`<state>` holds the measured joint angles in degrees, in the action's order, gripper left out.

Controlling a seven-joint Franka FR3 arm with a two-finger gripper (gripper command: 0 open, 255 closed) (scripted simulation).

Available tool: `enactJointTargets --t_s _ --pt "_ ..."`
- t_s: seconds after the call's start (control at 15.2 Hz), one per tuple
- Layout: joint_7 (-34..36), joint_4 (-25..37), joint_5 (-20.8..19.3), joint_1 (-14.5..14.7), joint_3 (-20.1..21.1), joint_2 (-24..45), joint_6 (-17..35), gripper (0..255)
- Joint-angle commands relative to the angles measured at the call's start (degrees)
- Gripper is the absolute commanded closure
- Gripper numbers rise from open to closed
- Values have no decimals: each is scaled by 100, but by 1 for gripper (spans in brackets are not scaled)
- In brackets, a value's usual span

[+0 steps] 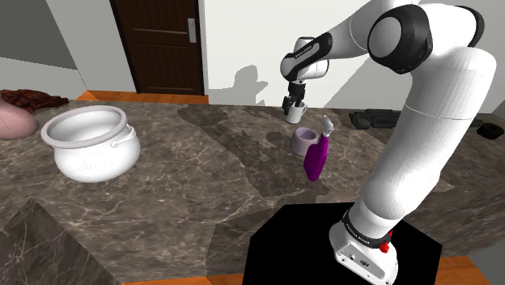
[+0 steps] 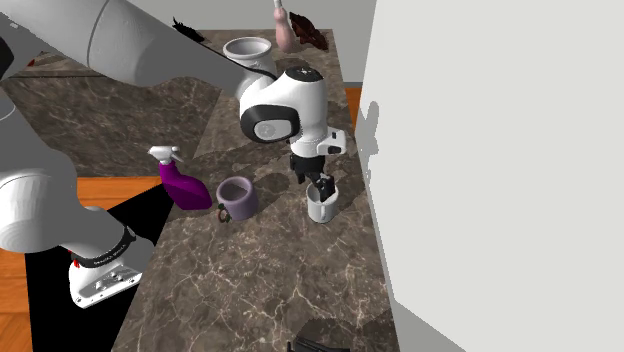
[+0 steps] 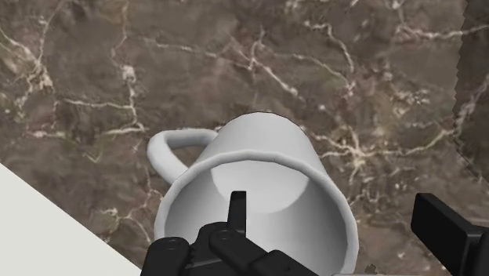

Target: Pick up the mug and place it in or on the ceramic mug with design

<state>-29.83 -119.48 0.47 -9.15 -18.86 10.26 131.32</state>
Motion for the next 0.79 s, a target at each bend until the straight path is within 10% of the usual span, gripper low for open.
enactJointTargets --t_s 0.0,0.2,0.26,0.73 --pt "2 -3 1 1 1 3 7 0" --pt "2 -3 1 1 1 2 6 0" --pt "2 -3 1 1 1 2 6 255" --pt "2 -2 1 1 1 2 6 255"
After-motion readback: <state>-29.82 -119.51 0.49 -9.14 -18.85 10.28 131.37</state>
